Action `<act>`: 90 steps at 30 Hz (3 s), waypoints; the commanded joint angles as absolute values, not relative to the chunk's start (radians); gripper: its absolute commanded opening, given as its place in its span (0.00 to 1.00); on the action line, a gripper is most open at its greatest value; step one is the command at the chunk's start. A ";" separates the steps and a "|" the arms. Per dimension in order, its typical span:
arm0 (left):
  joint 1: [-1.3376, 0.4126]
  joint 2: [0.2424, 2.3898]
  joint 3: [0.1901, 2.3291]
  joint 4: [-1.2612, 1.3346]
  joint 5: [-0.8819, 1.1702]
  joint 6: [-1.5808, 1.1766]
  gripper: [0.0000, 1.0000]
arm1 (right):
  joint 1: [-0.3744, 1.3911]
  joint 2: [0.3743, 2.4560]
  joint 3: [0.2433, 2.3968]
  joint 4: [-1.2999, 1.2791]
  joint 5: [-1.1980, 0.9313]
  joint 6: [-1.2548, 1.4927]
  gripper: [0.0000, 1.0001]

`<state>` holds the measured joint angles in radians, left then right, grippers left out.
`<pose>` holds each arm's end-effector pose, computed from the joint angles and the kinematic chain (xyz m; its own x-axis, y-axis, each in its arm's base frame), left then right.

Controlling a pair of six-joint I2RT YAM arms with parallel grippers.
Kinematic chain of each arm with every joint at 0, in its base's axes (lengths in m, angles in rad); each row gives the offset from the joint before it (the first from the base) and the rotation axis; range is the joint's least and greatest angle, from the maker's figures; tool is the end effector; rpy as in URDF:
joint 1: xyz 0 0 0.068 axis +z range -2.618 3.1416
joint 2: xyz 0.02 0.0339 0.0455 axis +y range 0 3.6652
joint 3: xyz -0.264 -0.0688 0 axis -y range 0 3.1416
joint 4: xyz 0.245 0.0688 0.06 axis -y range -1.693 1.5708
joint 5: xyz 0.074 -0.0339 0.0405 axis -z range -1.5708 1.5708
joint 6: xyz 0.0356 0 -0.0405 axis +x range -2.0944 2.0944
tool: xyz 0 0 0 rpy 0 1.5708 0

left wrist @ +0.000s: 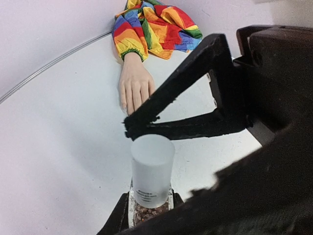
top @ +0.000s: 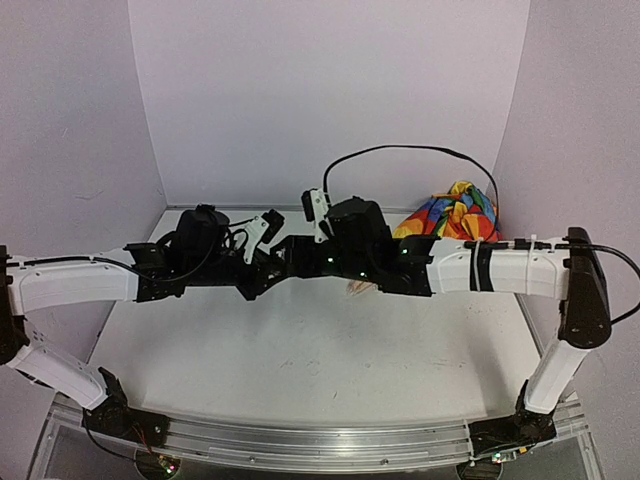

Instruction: Paint the nails

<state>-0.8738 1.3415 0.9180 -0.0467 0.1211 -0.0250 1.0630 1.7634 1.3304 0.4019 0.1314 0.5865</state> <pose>0.1928 -0.2370 0.2751 -0.3115 0.3334 -0.8898 0.8228 0.5631 -0.0770 0.2119 0.3711 0.3209 -0.4568 0.3075 -0.8347 -0.6601 0.5118 0.5498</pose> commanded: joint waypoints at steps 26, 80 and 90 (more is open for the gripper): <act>-0.828 1.272 0.944 0.046 1.035 -0.103 0.00 | 0.952 1.584 1.042 1.023 -0.850 0.614 0.35; -0.822 1.198 0.873 0.040 0.669 -0.027 0.00 | 0.978 1.471 1.095 0.626 -0.446 0.462 0.79; -0.825 1.253 0.942 0.040 1.056 -0.043 0.00 | 0.972 1.483 1.064 0.762 -0.707 0.481 0.62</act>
<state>-0.8238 1.2469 0.8757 -0.0231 0.8761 -0.0307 0.9657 1.4887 1.0515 0.6243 -0.5411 0.4767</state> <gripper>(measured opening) 0.214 0.685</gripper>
